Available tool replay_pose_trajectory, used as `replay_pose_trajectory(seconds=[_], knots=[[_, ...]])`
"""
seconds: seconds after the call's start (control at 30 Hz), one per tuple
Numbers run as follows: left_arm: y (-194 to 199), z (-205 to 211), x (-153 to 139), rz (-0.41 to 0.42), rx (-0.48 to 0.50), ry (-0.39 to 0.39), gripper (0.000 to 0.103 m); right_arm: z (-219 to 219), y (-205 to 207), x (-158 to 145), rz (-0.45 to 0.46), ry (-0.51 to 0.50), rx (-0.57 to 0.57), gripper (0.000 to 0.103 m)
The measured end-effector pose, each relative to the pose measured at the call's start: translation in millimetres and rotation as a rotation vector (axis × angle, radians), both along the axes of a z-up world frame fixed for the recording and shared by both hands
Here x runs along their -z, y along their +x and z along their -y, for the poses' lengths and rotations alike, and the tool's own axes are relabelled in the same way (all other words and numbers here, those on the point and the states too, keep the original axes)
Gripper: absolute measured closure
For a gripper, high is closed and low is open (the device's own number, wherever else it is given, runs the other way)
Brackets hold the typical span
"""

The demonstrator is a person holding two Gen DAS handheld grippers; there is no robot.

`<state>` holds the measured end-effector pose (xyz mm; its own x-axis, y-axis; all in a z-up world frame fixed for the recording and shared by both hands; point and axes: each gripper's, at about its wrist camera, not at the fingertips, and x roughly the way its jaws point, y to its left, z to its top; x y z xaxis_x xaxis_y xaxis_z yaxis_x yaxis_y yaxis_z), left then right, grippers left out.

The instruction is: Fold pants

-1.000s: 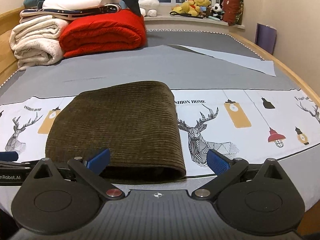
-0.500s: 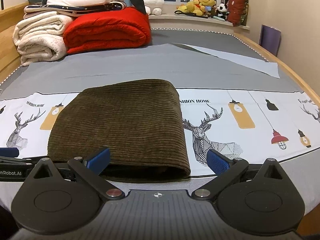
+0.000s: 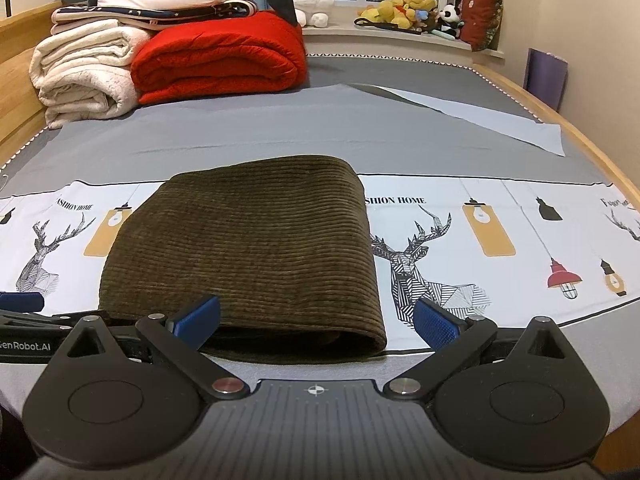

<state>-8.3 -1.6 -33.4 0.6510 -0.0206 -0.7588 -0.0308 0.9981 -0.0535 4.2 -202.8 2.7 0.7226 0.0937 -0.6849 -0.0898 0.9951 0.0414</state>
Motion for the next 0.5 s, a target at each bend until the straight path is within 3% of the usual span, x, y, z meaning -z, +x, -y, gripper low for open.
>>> replay_pose_trajectory(seconds=[0.5], knots=[[0.1, -0.3, 1.4, 0.002, 0.006, -0.001, 0.0, -0.9, -0.2, 1.2, -0.009, -0.001, -0.002, 0.001]])
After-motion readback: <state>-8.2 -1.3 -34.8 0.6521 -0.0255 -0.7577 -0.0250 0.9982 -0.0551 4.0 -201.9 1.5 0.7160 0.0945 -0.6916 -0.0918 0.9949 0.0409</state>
